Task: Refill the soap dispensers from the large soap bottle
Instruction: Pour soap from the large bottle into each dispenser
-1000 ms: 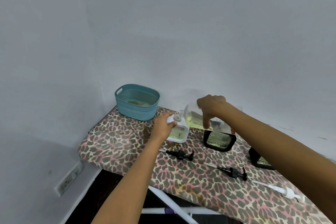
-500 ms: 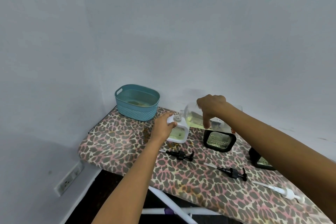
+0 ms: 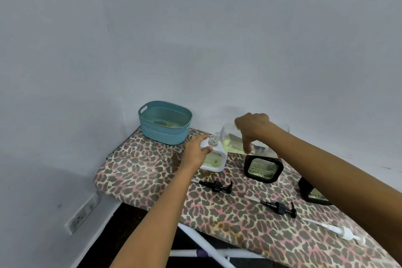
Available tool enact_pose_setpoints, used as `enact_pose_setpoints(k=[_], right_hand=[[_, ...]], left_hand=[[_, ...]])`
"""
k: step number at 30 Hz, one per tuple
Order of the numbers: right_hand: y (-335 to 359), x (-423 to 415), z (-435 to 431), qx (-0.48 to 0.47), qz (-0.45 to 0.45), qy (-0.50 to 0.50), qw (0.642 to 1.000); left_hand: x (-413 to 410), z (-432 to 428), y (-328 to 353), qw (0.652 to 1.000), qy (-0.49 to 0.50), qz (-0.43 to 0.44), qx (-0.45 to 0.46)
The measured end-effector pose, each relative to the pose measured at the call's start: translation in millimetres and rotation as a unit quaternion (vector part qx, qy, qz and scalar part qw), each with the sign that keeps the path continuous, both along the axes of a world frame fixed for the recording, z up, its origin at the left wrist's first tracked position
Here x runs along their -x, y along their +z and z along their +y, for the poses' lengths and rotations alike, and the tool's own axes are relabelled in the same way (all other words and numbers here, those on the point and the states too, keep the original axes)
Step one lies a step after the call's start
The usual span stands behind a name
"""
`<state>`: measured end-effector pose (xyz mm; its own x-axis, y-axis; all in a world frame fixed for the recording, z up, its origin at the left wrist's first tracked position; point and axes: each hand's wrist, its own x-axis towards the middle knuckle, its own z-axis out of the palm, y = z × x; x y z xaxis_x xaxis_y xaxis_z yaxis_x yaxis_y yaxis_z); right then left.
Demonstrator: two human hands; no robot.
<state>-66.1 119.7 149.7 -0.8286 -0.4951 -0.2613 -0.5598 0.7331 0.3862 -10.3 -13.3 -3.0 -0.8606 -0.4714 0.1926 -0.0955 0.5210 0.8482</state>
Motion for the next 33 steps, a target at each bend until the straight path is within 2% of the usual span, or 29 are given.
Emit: enact_pose_setpoints(k=[33], right_hand=[[2.6,2.5,-10.7,-0.045,0.041,0.023,0.998]], left_hand=[[1.3,-0.8,-2.2,1.0,0.003,0.004,0.024]])
